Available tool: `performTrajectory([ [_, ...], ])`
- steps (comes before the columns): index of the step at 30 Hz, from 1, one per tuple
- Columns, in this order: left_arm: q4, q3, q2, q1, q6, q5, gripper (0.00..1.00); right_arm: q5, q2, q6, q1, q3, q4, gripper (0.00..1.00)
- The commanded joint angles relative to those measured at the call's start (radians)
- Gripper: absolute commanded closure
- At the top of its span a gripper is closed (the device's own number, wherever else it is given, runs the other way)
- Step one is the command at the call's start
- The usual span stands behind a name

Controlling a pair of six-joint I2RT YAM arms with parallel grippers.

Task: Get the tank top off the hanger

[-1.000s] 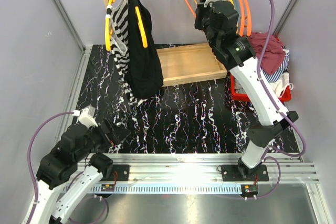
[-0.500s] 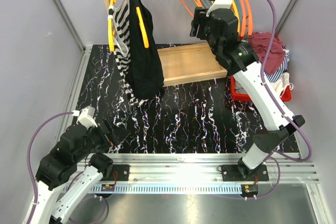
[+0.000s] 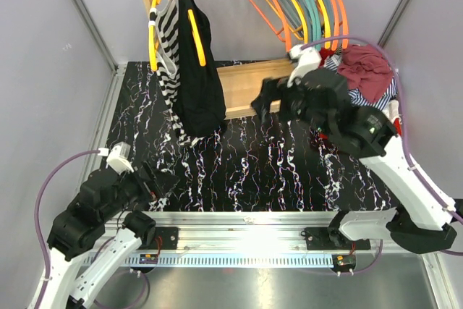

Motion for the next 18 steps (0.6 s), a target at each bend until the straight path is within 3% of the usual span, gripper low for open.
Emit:
performTrajectory([
  [1, 0.096, 0.037, 0.057, -0.004, 0.045, 0.004, 0.01, -0.064, 0.088, 0.060, 0.132, 0.031, -0.069, 0.00],
  [5, 0.103, 0.053, 0.080, -0.004, 0.068, 0.016, 0.01, 0.015, 0.227, -0.024, 0.171, 0.193, -0.008, 0.00],
  [12, 0.067, 0.069, 0.036, -0.004, 0.054, -0.004, 0.01, 0.215, 0.637, -0.180, 0.172, 0.726, 0.092, 0.00],
  [18, 0.018, 0.095, 0.003, -0.004, 0.044, -0.032, 0.01, 0.310, 0.818, -0.251, 0.161, 0.914, 0.206, 0.00],
])
